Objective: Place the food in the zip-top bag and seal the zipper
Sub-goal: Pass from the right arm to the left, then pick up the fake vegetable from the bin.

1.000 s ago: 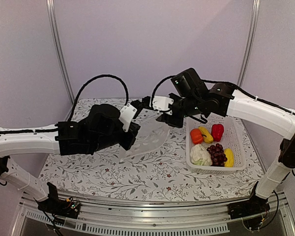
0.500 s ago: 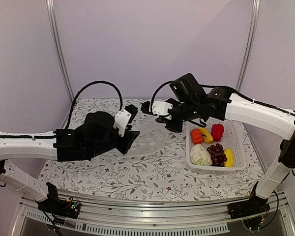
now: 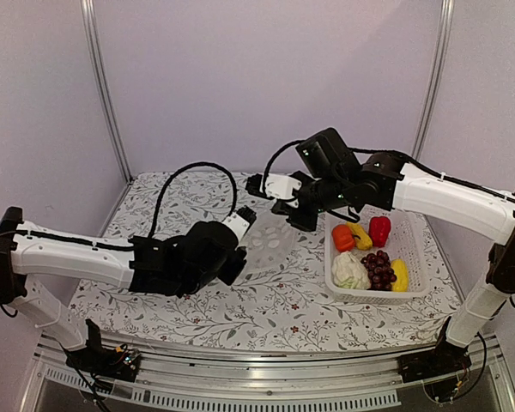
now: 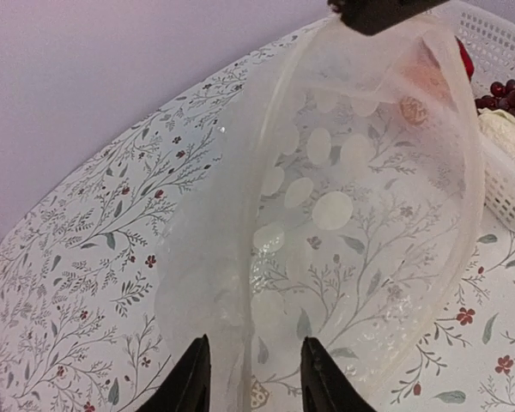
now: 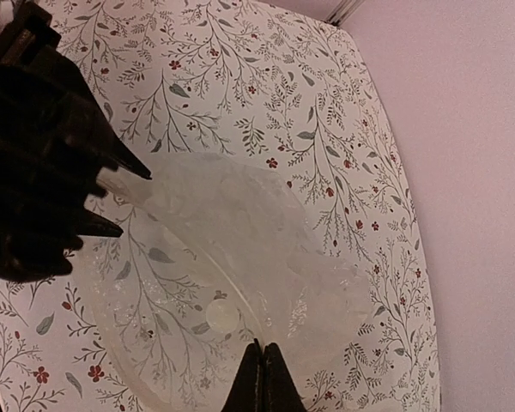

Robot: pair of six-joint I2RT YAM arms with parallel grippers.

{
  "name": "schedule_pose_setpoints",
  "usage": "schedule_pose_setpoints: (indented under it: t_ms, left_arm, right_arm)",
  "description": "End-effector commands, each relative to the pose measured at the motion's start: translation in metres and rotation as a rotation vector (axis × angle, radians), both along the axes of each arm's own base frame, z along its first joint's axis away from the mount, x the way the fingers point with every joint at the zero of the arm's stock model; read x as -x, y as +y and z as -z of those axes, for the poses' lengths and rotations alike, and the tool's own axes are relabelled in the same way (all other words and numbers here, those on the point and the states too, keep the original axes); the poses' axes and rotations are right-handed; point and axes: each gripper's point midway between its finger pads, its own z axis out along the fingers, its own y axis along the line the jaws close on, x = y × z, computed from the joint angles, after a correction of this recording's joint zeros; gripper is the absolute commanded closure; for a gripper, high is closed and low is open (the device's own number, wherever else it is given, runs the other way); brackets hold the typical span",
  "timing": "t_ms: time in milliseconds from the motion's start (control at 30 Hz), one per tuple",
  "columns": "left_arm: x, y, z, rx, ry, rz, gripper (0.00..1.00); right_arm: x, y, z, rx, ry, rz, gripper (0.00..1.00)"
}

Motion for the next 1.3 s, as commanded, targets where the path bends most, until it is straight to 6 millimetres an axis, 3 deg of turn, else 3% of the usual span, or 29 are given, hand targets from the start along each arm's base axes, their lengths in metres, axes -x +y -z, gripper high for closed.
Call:
schedule_pose_setpoints:
  t_ms: [0, 267, 467, 533, 667, 867, 1033, 1167, 1267]
  left_arm:
    - [-0.009, 0.012, -0.008, -0.059, -0.089, -0.134, 0.70]
    - [-0.015, 0.016, -0.022, -0.028, -0.135, -0.182, 0.94]
    - [-0.014, 0.015, -0.035, 0.005, -0.072, -0.143, 1.00]
    - [-0.011, 0.014, -0.037, 0.009, -0.036, -0.121, 1.00]
    - [-0.008, 0.014, -0.037, 0.002, 0.021, -0.099, 1.00]
    - [-0.006, 0.013, -0.033, -0.032, 0.084, -0.086, 1.00]
    - [-0.011, 0.011, -0.044, -0.011, 0.120, -0.125, 1.00]
    - [-0.010, 0.017, -0.056, -0.005, 0.143, -0.159, 1.00]
    - [-0.008, 0.033, -0.062, -0.028, 0.144, -0.199, 1.00]
  right_arm:
    - [0.006, 0.004, 0.012, -0.002, 0.037, -0.007, 1.00]
    - [0.018, 0.003, 0.020, -0.011, 0.088, -0.040, 1.00]
    - [0.033, -0.012, -0.009, -0.075, 0.165, -0.060, 0.62]
    - [0.027, -0.029, -0.024, -0.115, 0.188, -0.030, 0.57]
    - [0.007, -0.069, -0.030, -0.146, 0.224, 0.073, 0.54]
    - [-0.026, -0.134, -0.004, -0.199, 0.334, 0.261, 0.53]
    - [-0.048, -0.174, 0.029, -0.197, 0.396, 0.408, 0.53]
    - [-0.052, -0.192, 0.060, -0.150, 0.452, 0.465, 0.53]
    - [-0.045, -0.196, 0.079, -0.116, 0.464, 0.454, 0.52]
